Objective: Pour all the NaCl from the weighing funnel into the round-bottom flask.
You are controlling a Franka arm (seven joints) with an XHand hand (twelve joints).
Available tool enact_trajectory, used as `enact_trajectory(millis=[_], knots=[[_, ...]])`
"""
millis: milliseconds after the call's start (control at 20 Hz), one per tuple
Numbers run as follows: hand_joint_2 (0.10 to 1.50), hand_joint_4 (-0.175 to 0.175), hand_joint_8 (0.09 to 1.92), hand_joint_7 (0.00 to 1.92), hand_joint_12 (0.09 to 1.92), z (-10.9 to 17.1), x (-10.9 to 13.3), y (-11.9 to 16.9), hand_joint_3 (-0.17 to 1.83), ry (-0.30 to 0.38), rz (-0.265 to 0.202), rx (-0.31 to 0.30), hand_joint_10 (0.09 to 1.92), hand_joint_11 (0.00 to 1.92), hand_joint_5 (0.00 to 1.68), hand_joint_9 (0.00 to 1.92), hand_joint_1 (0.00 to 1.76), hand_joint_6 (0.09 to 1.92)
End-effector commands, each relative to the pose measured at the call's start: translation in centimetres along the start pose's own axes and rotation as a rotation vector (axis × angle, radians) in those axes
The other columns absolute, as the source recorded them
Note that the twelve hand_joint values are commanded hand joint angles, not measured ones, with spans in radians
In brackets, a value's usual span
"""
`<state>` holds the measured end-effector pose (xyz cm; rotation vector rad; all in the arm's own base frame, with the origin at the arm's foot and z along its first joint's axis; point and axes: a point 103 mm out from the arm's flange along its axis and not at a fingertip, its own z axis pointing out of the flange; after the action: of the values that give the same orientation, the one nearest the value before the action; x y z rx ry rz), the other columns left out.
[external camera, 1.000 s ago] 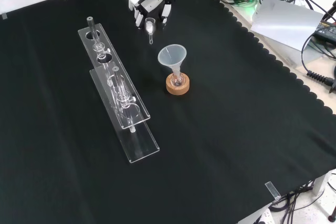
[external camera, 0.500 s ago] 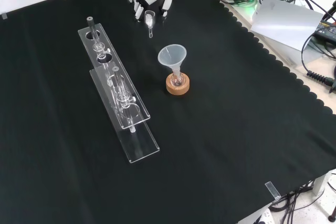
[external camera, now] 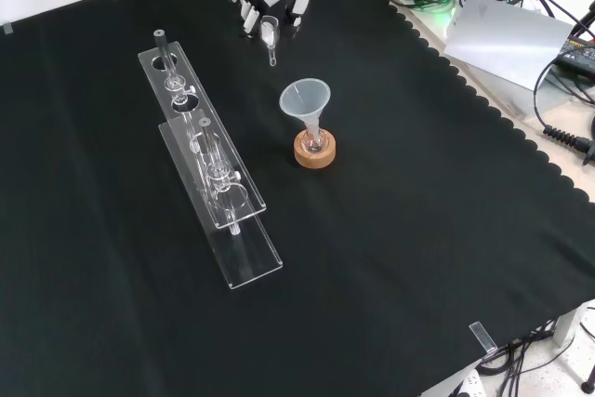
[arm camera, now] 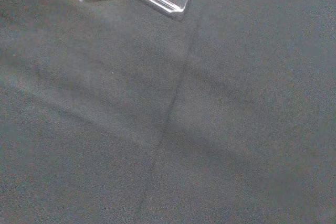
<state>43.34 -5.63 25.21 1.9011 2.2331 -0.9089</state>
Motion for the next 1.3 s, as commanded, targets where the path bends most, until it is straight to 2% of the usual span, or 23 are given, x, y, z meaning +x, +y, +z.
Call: enact_trajectory(millis=[50,500,700,850,1300], knots=[[1.03,0.063,0.60,1.22,0.83,-3.0,1.1,-0.7,-0.02,-0.056,-0.037,-0.005,0.21,1.16,1.18,1.42,1.25,0.72],[1.03,0.063,0.61,1.22,0.83,-4.5,2.7,-1.7,-0.02,-0.106,-0.064,-0.035,0.20,1.16,1.17,1.43,1.25,0.73],[1.03,0.063,0.61,1.22,0.83,-4.8,3.6,-2.0,-0.02,-0.133,-0.079,-0.029,0.20,1.16,1.17,1.43,1.25,0.73],[1.03,0.063,0.61,1.22,0.83,-5.0,4.1,-2.3,-0.02,-0.127,-0.091,-0.037,0.20,1.16,1.17,1.43,1.25,0.73],[1.03,0.063,0.61,1.22,0.82,-4.9,5.0,-1.9,-0.02,-0.220,-0.104,-0.004,0.20,1.16,1.17,1.43,1.25,0.73]])
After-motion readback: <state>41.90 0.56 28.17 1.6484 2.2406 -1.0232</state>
